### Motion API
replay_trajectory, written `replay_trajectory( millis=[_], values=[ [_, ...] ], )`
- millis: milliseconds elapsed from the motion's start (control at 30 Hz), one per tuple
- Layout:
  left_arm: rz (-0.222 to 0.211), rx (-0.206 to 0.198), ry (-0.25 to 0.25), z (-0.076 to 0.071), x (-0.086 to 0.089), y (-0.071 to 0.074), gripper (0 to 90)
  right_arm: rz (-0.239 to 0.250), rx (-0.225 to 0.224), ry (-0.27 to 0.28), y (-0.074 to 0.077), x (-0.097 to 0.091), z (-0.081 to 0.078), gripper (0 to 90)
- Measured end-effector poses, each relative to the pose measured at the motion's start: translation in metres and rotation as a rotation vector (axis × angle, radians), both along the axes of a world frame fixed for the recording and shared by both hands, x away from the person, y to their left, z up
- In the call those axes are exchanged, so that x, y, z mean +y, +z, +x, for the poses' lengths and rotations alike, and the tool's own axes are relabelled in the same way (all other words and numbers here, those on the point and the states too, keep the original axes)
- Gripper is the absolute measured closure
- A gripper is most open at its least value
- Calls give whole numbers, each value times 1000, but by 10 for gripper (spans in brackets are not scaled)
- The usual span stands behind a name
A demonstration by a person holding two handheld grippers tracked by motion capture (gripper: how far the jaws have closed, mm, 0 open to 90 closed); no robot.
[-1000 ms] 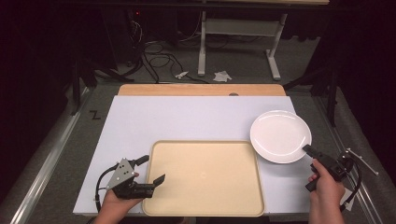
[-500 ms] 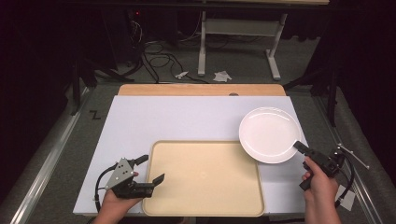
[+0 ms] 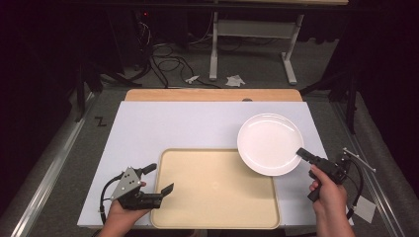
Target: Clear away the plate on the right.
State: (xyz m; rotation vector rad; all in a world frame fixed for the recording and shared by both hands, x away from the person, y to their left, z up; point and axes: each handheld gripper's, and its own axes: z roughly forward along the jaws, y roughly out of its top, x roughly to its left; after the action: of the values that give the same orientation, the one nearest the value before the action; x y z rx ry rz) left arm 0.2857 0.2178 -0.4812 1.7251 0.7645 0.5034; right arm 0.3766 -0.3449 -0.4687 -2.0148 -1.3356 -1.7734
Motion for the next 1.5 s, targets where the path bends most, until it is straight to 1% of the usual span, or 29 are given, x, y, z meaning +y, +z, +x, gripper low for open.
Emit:
replay_trajectory(
  millis=[133, 167, 233, 333, 367, 433, 533, 633, 800, 967, 1100, 1233, 1267, 1333, 1367, 1400, 1500],
  values=[
    [-4, 0, 2, 0, 0, 0, 135, -4, -3, 31, 1, 9, 1, 888],
    [-3, 0, 1, 0, 0, 0, 135, 0, 9, 38, 2, 11, 0, 888],
    [-5, -1, 2, 0, 0, 0, 135, -8, -1, 53, 3, 16, 1, 888],
    [-3, -2, 2, 0, 1, 0, 135, -10, 1, 65, 4, 20, 1, 888],
    [-3, -2, 3, 0, 1, 0, 135, -15, -5, 79, 4, 24, 2, 888],
    [-3, -1, 2, 0, 1, 0, 135, -15, -4, 86, 4, 27, 2, 888],
    [-2, -4, 4, 0, 1, 1, 135, -24, -4, 113, 6, 34, 1, 888],
    [-5, -4, 4, 0, 1, 1, 135, -21, 0, 134, 6, 40, 1, 888],
    [-7, -8, 6, 0, 2, 1, 135, -33, -2, 167, 7, 51, 1, 888],
    [-10, -10, 9, -1, 2, 2, 135, -48, -3, 213, 7, 62, 1, 888],
    [-8, -12, 8, -1, 2, 2, 135, -55, -3, 228, 8, 68, 0, 887],
    [-13, -15, 10, -1, 3, 2, 135, -65, 2, 260, 7, 78, -1, 887],
    [-13, -15, 10, -1, 3, 2, 135, -65, 2, 260, 7, 78, -1, 887],
    [-14, -17, 9, -1, 3, 3, 135, -70, 3, 271, 8, 83, -1, 887],
    [-14, -18, 10, -1, 3, 3, 135, -82, -3, 284, 7, 87, -1, 887],
    [-14, -18, 10, -1, 3, 3, 135, -82, -3, 284, 7, 87, -1, 887],
    [-14, -22, 11, -1, 3, 3, 135, -87, 3, 301, 8, 95, -2, 887]
  ],
)
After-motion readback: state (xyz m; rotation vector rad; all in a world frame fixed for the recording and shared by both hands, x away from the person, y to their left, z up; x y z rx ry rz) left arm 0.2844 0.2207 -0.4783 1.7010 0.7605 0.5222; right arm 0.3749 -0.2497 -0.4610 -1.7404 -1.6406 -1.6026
